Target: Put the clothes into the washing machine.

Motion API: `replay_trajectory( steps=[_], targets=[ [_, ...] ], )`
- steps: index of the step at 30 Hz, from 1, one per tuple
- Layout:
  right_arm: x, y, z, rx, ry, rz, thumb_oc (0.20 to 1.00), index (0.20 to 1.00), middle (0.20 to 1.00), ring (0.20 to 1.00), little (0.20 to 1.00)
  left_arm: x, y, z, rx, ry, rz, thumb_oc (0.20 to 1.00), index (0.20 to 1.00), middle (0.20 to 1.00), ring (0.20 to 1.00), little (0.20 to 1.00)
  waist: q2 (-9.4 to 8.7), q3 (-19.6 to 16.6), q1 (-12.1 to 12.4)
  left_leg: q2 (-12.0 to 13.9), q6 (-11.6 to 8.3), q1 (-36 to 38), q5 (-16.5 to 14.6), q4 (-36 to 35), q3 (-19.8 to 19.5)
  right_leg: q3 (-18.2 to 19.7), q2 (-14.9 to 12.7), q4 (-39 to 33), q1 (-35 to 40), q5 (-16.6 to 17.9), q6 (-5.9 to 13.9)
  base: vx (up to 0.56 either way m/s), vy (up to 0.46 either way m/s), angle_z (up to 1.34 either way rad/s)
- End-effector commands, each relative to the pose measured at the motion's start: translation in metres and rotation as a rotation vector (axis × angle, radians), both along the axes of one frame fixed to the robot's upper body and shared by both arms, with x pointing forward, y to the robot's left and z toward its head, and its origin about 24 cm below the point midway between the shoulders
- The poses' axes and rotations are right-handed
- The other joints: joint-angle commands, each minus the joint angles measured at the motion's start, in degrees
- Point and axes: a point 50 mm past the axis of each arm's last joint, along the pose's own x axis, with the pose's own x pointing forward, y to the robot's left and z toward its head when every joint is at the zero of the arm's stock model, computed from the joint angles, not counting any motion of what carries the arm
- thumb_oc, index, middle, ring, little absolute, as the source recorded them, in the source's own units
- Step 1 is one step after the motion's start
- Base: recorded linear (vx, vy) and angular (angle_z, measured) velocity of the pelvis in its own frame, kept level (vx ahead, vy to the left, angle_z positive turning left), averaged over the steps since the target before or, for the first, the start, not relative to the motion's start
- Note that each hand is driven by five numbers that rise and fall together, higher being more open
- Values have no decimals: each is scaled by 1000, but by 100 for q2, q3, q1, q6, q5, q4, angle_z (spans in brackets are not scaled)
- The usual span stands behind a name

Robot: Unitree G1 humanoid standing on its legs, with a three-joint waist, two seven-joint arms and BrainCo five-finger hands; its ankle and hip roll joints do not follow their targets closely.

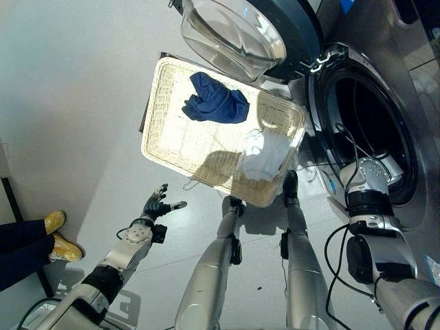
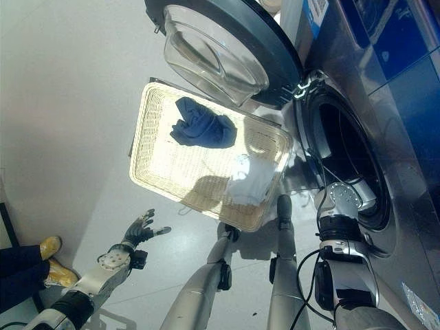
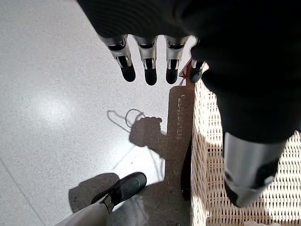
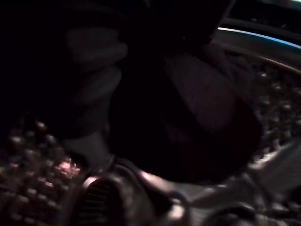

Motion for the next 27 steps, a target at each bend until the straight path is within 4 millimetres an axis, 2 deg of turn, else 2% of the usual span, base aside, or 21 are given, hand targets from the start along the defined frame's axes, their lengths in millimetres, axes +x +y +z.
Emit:
replay_trajectory(
  steps=[1, 2, 5, 6, 7, 8, 9, 11, 14, 16, 21, 24, 26, 27],
  targets=[
    [-17, -53, 74, -389, -114, 60, 1000, 1000, 1000, 1000, 1000, -5, 8, -5, -19, 8, 63, 1000, 1000, 1000, 1000, 1000, 211, -67, -359, -230, -123, -208, -651, 931, -63, -395, 326, 614, 90, -741, 163, 0, 0, 0],
    [-7, -42, 65, -436, -108, 149, 1000, 1000, 1000, 1000, 1000, -2, 9, -2, -18, -12, 72, 1000, 1000, 1000, 1000, 1000, 181, -67, -345, -223, -113, -290, -591, 928, -48, -414, 328, 606, 23, -685, 150, 0, 0, 0],
    [-7, -42, 65, -436, -108, 149, 1000, 1000, 1000, 1000, 1000, -2, 9, -2, -18, -12, 72, 1000, 1000, 1000, 1000, 1000, 181, -67, -345, -223, -113, -290, -591, 928, -48, -414, 328, 606, 23, -685, 150, -7, -30, 0],
    [5, -20, 27, -479, -73, 292, 1000, 1000, 1000, 1000, 1000, -1, 9, 1, -19, -54, 93, 1000, 1000, 1000, 1000, 1000, 106, -67, -305, -202, -116, -340, -576, 899, -72, -475, 332, 595, 5, -687, 152, -20, -89, 1],
    [5, -20, 27, -479, -73, 292, 1000, 1000, 1000, 1000, 1000, -1, 9, 1, -19, -54, 93, 1000, 1000, 1000, 1000, 1000, 106, -67, -305, -202, -116, -340, -576, 899, -72, -475, 332, 595, 5, -687, 152, -41, -158, 9],
    [12, -2, -25, -585, 76, 408, 1000, 1000, 1000, 1000, 1000, 8, 6, 11, -27, -141, 124, 1000, 1000, 1000, 1000, 1000, 30, -67, -239, -183, -125, -403, -516, 827, -89, -549, 362, 574, -28, -671, 112, -30, -98, 6],
    [11, 3, -46, -721, 233, 416, 1000, 1000, 1000, 1000, 1000, 20, 5, 30, -69, -258, 167, 1000, 1000, 1000, 1000, 1000, -15, -67, -211, -154, -148, -369, -516, 742, -98, -613, 379, 558, -3, -703, 106, -50, -100, 10],
    [12, 9, -49, -732, 232, 416, 1000, 1000, 1000, 1000, 1000, 26, 5, 44, -80, -333, 188, 1000, 1000, 1000, 1000, 1000, -54, -67, -206, -148, -153, -438, -469, 737, -88, -616, 396, 556, -75, -664, 84, -27, -16, 19],
    [6, 15, -68, -629, 213, 409, 1000, 1000, 1000, 1000, 1000, 33, 8, 63, -31, -441, 245, 1000, 1000, 1000, 1000, 1000, -130, -67, -251, -125, -172, -450, -498, 747, -104, -592, 437, 598, -108, -693, 79, -14, 26, 4],
    [3, 16, -74, -611, 226, 400, 1000, 1000, 1000, 1000, 1000, 38, 11, 72, 23, -477, 279, 1000, 1000, 1000, 1000, 1000, -160, -67, -294, -122, -171, -460, -504, 760, -98, -560, 459, 607, -137, -679, 75, -23, 62, 0],
    [5, 23, -70, -633, 249, 404, 1000, 1000, 1000, 1000, 1000, 55, 19, 97, 122, -507, 343, 1000, 1000, 1000, 1000, 1000, -248, -67, -397, -115, -176, -660, -489, 910, -46, -477, 477, 661, -339, -604, 63, -24, 69, -2],
    [7, 31, -68, -686, 273, 445, 1000, 1000, 1000, 1000, 1000, 69, 29, 117, 226, -491, 399, 1000, 1000, 1000, 1000, 1000, -339, -67, -528, -96, -183, -770, -597, 1114, 22, -385, 497, 732, -439, -633, 68, -8, 89, -10],
    [9, 33, -65, -701, 269, 455, 1000, 1000, 1000, 1000, 1000, 73, 32, 124, 235, -492, 413, 1000, 1000, 1000, 1000, 1000, -369, -67, -566, -98, -180, -858, -580, 1174, 59, -355, 494, 743, -529, -586, 62, -20, 59, -11],
    [9, 36, -66, -720, 261, 471, 1000, 1000, 1000, 1000, 1000, 78, 38, 134, 252, -484, 439, 1000, 1000, 1000, 1000, 1000, -411, -67, -640, -101, -182, -932, -631, 1309, 111, -314, 495, 775, -596, -585, 55, 11, 73, -4]
  ],
)
